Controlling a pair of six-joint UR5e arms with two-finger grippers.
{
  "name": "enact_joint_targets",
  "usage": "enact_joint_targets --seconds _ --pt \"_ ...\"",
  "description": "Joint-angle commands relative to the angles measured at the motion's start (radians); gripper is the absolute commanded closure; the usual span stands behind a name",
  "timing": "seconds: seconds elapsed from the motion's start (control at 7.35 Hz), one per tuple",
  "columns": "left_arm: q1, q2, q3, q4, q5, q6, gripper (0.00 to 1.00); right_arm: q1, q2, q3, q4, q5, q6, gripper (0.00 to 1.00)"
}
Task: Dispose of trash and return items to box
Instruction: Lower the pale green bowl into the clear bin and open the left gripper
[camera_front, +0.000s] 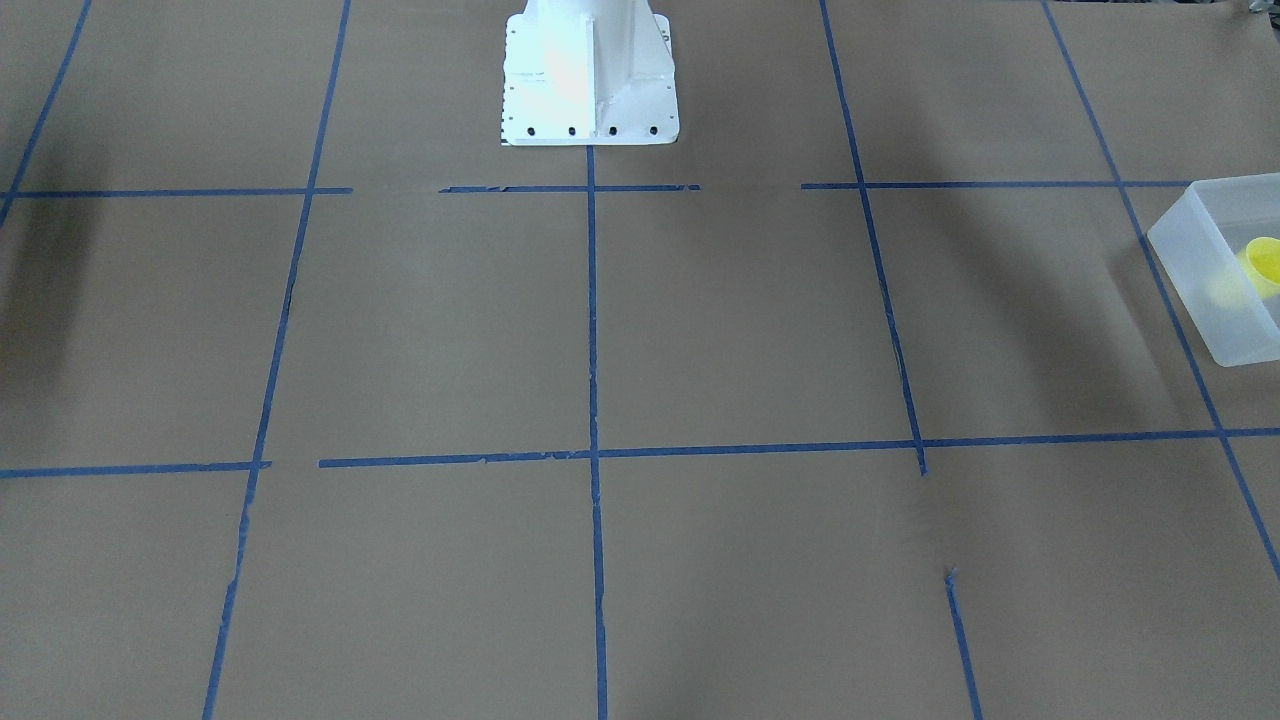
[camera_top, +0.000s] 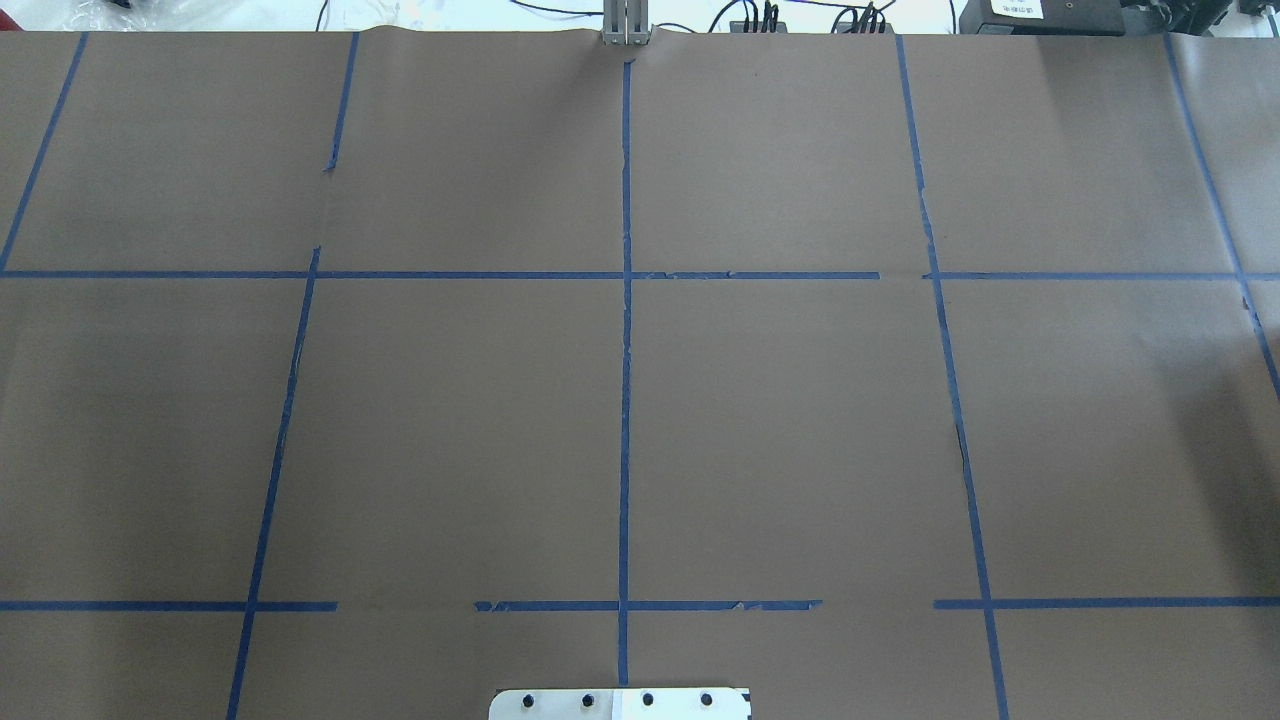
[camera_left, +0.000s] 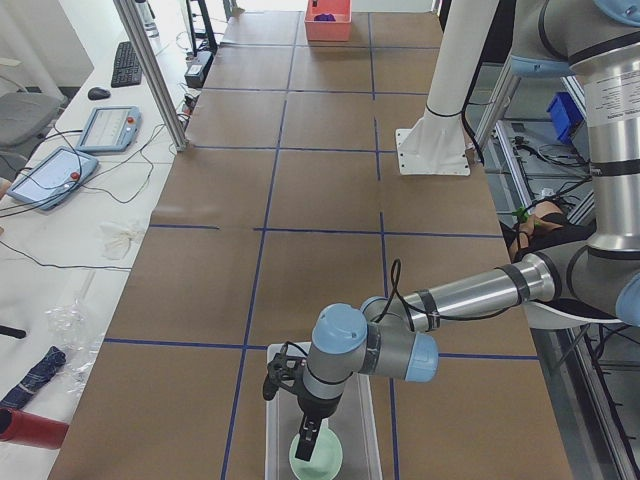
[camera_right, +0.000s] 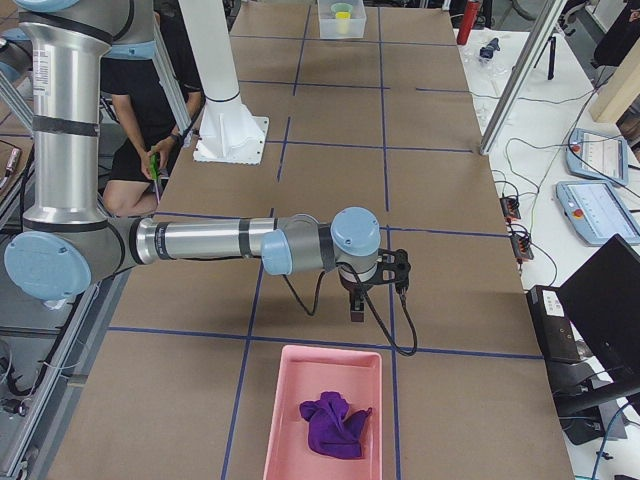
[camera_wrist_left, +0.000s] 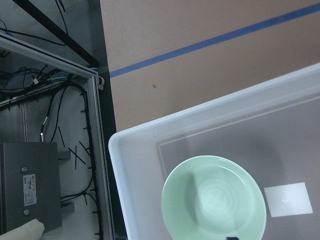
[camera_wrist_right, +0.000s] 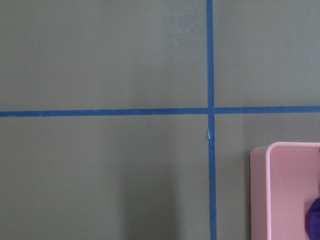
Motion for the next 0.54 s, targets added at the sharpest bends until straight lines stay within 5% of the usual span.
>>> enact_joint_targets --seconds 0.0,0.41 --pt "0.001 -0.028 -0.080 0.051 -0.149 -0.153 0.00 0.000 0.000 0.000 0.000 -0.002 -0.005 0.00" --pt "0.038 -0.095 -0.151 0.275 -0.344 -0.189 0.00 0.000 0.001 -0.001 0.000 -0.003 -0.008 0.00"
